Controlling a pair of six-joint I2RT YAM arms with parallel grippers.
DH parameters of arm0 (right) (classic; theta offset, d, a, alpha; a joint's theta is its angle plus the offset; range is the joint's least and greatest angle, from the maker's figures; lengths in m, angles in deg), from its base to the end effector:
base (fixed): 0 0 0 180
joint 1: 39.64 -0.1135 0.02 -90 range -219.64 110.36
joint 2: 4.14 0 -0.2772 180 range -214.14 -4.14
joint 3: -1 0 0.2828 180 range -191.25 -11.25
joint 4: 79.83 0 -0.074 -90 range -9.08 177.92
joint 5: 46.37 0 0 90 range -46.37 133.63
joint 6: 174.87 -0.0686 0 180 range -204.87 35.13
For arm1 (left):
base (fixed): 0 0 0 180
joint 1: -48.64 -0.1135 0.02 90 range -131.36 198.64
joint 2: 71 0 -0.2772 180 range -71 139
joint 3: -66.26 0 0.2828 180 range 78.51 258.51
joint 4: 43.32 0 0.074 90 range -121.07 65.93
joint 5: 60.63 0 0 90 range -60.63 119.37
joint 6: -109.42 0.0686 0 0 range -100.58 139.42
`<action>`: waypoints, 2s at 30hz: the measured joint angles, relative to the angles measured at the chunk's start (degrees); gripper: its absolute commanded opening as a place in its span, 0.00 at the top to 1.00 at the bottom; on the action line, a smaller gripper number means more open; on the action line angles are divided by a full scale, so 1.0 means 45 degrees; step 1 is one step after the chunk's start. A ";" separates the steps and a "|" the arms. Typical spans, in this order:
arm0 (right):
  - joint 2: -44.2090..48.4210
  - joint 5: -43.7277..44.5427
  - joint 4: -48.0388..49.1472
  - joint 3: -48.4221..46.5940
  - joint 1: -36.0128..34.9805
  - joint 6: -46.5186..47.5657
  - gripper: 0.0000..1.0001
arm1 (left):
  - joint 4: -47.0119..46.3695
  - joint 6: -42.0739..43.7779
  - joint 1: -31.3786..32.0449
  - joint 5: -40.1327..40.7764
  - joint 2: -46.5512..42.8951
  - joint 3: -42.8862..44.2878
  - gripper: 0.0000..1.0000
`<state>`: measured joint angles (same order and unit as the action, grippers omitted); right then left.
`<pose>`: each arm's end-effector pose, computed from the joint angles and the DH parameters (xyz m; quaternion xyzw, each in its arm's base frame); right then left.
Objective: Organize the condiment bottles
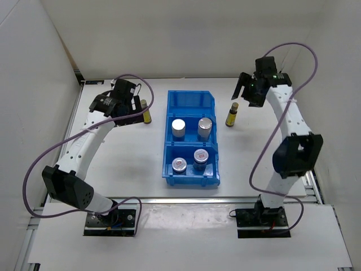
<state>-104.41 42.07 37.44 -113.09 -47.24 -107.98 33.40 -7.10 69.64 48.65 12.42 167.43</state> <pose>0.4336 0.0597 0.3464 0.1216 0.9284 0.1052 0.3350 0.3154 -0.0968 0.3562 -0.0905 0.9467 0.0414 0.3064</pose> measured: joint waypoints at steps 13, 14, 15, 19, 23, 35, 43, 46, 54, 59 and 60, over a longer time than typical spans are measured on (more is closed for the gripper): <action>-0.3638 -0.0112 -0.1015 -0.1846 0.0073 0.0355 0.40 | -0.0680 0.0568 -0.0811 0.0918 0.0078 -0.3269 0.00; -0.3638 -0.0112 -0.1010 -0.1948 0.0073 0.0379 0.44 | -0.0777 0.0578 -0.0811 0.0918 0.0000 -0.3385 0.00; -0.3638 -0.0112 -0.1005 -0.2030 0.0073 0.0408 0.44 | -0.0821 0.0602 -0.0811 0.0913 -0.0107 -0.3439 0.00; -0.3638 -0.0112 -0.1044 -0.2079 0.0073 0.0568 0.54 | -0.1127 0.0617 -0.0811 0.0908 -0.0466 -0.3526 0.00; -0.3667 -0.0117 -0.1039 -0.2084 0.0073 0.0631 0.63 | -0.1282 0.0627 -0.0811 0.0908 -0.0602 -0.3614 0.00; -0.3653 -0.0015 -0.0986 -0.2113 0.0087 0.0787 0.91 | -0.1389 0.0665 -0.0811 0.0903 -0.0602 -0.3633 0.00; -0.3648 0.0058 -0.1477 -0.3895 -0.0253 0.0908 1.00 | -0.1389 0.0704 -0.0811 0.0845 -0.0602 -0.3633 0.00; -0.3648 0.0073 -0.1457 -0.5289 -0.0670 0.0947 1.00 | -0.1389 0.0724 -0.0811 0.0835 -0.0602 -0.3633 0.00; -0.4216 -0.0296 -0.1297 -0.8286 -0.2186 0.1146 1.00 | -0.1394 0.0763 -0.0811 0.0709 -0.0597 -0.3633 0.00; -0.5119 -0.0243 -0.1433 -0.8160 -0.2953 0.1273 1.00 | -0.1394 0.0763 -0.0811 0.0675 -0.0597 -0.3633 0.00; -0.5289 -0.0131 -0.1462 -0.8004 -0.3099 0.1297 1.00 | -0.1394 0.0763 -0.0811 0.0665 -0.0597 -0.3633 0.00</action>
<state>-128.21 41.48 30.86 -149.11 -61.18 -102.15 27.12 -3.67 65.99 51.65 9.73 151.09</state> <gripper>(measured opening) 0.373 0.998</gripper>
